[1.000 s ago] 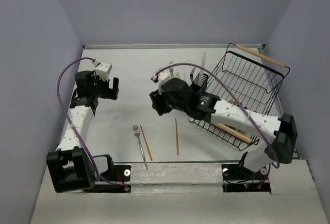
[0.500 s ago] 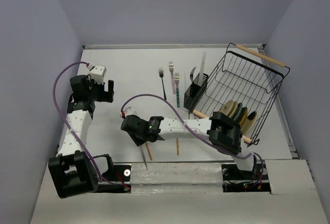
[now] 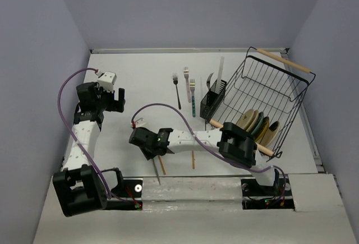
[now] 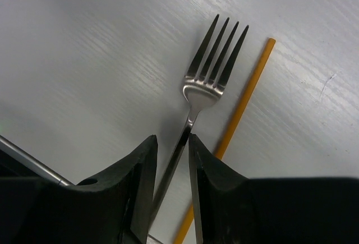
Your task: Sort the eating utensils into containers
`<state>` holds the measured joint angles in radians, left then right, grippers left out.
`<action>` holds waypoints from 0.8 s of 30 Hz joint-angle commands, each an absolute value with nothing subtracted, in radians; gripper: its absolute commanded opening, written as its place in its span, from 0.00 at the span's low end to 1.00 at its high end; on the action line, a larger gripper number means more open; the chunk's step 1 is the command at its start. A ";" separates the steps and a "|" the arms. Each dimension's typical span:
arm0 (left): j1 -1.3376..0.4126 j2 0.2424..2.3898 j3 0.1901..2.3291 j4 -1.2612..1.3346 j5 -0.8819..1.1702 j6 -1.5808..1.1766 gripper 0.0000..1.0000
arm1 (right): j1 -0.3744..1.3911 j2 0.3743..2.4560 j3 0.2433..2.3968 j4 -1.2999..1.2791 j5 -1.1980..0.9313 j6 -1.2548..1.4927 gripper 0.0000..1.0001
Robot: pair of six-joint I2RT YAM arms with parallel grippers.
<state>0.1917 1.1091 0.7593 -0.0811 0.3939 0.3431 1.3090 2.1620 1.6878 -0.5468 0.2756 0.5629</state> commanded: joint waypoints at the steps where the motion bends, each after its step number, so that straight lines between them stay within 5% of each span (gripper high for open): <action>1: 0.198 1.086 0.747 -0.031 0.423 0.356 0.99 | 1.312 2.177 1.715 -0.548 0.282 0.589 0.35; 16: 0.196 1.088 0.744 -0.026 0.430 0.357 0.99 | 1.312 2.255 1.727 -0.555 0.264 0.601 0.29; 24: 0.198 1.088 0.746 -0.026 0.433 0.357 0.99 | 1.312 2.283 1.776 -0.552 0.224 0.594 0.10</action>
<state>0.1917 1.1091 0.7586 -0.0704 0.4122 0.3439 1.3090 2.2326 1.7409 -0.5510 0.2653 0.5835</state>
